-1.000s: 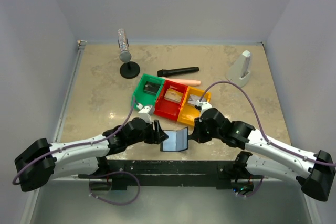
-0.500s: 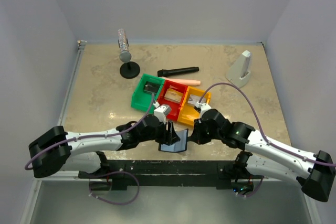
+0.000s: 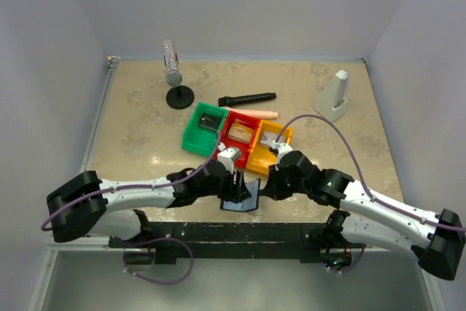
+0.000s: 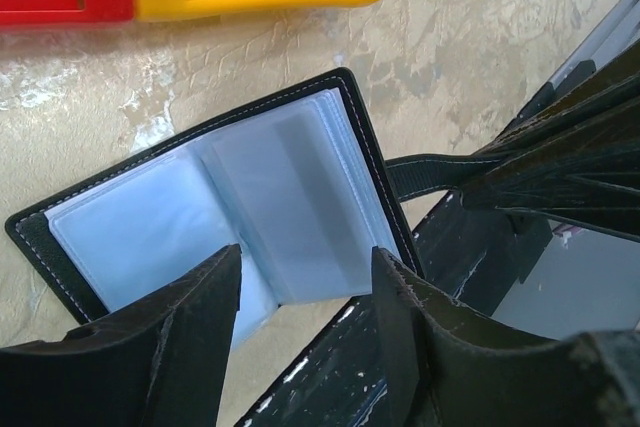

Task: Take the credit cards out of the card holder
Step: Remove the credit card from the card holder.

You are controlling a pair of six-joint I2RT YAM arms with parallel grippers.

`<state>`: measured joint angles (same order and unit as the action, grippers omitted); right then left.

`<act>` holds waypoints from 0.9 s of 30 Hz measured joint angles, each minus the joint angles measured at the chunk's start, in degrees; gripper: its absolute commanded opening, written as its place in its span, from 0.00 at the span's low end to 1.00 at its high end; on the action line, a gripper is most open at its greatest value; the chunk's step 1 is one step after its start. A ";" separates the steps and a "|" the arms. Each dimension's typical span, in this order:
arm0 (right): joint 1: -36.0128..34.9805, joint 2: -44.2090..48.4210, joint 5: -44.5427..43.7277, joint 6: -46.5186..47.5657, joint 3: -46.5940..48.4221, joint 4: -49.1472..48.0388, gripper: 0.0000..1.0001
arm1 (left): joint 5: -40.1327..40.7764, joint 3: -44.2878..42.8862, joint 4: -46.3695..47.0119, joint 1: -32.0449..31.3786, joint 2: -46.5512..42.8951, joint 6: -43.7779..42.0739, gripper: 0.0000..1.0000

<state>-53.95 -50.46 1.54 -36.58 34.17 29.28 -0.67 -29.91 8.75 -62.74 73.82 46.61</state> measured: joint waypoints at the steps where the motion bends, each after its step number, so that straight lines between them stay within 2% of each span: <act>1: 0.00 0.00 0.11 0.00 0.11 -0.02 0.00 | 0.00 -0.24 -0.15 -0.09 0.22 -0.22 0.60; 27: 0.00 0.37 1.09 0.22 1.40 -0.13 0.00 | 0.87 -4.90 -1.55 -0.83 5.62 -1.31 0.57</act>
<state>-53.95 -50.09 2.63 -36.36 35.57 29.15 0.21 -34.81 7.20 -63.57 79.44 45.30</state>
